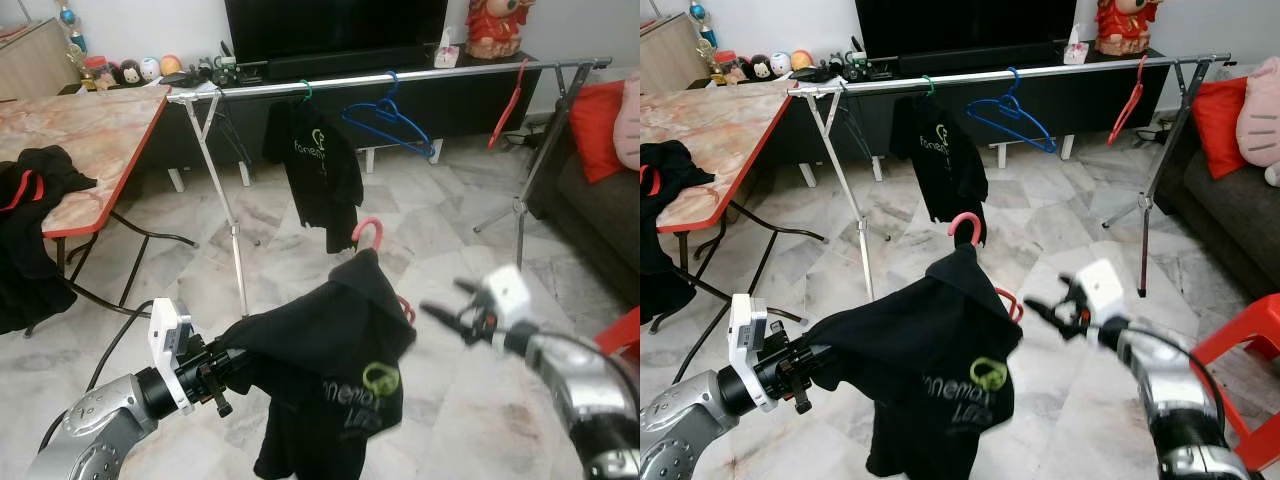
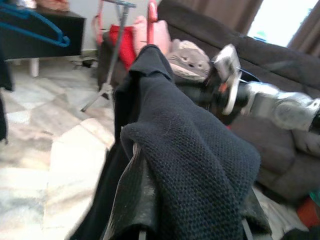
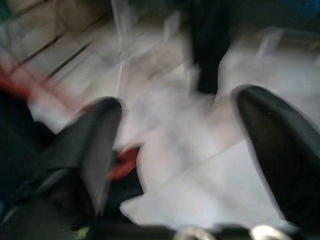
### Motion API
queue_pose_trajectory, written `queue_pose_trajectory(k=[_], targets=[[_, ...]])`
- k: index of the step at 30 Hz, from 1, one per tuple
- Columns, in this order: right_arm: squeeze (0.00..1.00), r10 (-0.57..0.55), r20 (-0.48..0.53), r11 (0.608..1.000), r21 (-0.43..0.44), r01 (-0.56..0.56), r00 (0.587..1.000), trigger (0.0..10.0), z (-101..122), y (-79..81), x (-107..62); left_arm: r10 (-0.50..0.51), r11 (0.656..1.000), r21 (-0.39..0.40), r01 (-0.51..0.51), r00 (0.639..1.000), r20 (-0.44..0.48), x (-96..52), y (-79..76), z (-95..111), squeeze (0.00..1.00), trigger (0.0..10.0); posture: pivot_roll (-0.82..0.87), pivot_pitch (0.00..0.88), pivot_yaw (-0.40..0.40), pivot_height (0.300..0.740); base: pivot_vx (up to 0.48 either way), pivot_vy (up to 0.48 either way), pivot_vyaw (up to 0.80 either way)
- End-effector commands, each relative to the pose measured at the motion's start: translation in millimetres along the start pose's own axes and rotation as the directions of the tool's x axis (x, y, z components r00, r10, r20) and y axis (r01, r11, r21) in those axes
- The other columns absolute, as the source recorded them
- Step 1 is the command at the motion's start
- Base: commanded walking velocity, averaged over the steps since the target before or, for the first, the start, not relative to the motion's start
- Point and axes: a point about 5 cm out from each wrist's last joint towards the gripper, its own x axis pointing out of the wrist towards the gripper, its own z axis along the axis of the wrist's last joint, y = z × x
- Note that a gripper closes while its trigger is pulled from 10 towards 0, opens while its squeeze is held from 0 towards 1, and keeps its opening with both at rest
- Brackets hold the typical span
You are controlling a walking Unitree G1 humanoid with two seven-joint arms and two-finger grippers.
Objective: Hang hanger
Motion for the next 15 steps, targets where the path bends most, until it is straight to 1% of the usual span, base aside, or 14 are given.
queue_pose_trajectory(k=[1,3,4,5,6,7,8,11,13,15], targets=[[0.00,-0.026,0.102,1.000,0.001,0.026,0.994,10.0,21,-1.1,5.3,0.021,0.999,0.041,-0.023,0.998,0.057,1.5,4.3,10,0.00,10.0,-0.10,0.000,0.041,0.740,0.000,0.000,0.00],[0.00,-0.031,0.120,1.000,-0.004,0.031,0.992,10.0,26,-1.2,6.1,0.026,0.999,0.037,-0.028,0.998,0.064,2.7,4.1,10,0.00,10.0,-0.10,0.000,0.041,0.740,0.000,0.000,0.00],[0.00,-0.068,0.181,0.998,0.010,0.068,0.981,10.0,40,-2.6,9.8,0.091,0.995,0.031,-0.095,0.989,0.117,8.8,8.2,11,0.00,10.0,-0.10,0.000,0.046,0.740,0.000,0.000,0.00],[0.00,-0.086,0.201,0.996,0.017,0.085,0.976,10.0,45,-3.3,11.3,0.112,0.993,0.024,-0.117,0.983,0.142,11.2,9.3,12,0.00,10.0,-0.10,0.000,0.046,0.740,0.000,0.000,0.00],[0.00,-0.106,0.218,0.994,0.030,0.102,0.970,10.0,48,-2.9,14.1,0.161,0.985,0.027,-0.169,0.968,0.191,15.8,12.8,17,0.00,10.0,-0.10,0.000,0.045,0.740,0.000,0.000,0.00],[0.00,-0.117,0.226,0.993,0.038,0.112,0.967,10.0,50,-2.5,15.8,0.190,0.979,0.028,-0.201,0.956,0.222,18.5,14.8,21,0.00,10.0,-0.10,0.000,0.045,0.740,0.000,0.000,0.00],[0.00,-0.110,0.239,0.993,0.057,0.099,0.965,10.0,51,2.4,19.5,0.238,0.965,0.042,-0.259,0.932,0.272,24.8,18.2,28,0.00,10.0,-0.10,0.000,0.044,0.740,0.000,0.000,0.00],[0.00,-0.068,0.228,0.997,0.050,0.058,0.971,10.0,47,11.6,23.1,0.290,0.938,0.088,-0.336,0.896,0.336,32.6,21.9,43,0.00,10.0,-0.09,0.000,0.042,0.740,0.000,0.000,0.00],[0.00,-0.062,0.226,0.997,0.053,0.051,0.972,10.0,46,13.0,23.4,0.301,0.931,0.096,-0.352,0.889,0.345,33.6,22.8,45,0.00,10.0,-0.09,0.000,0.042,0.740,0.000,0.000,0.00],[0.00,-0.059,0.220,0.997,0.056,0.048,0.974,10.0,43,15.7,24.1,0.312,0.914,0.139,-0.382,0.879,0.360,39.0,23.1,52,0.00,10.0,-0.09,0.000,0.043,0.740,0.000,0.000,0.00]])
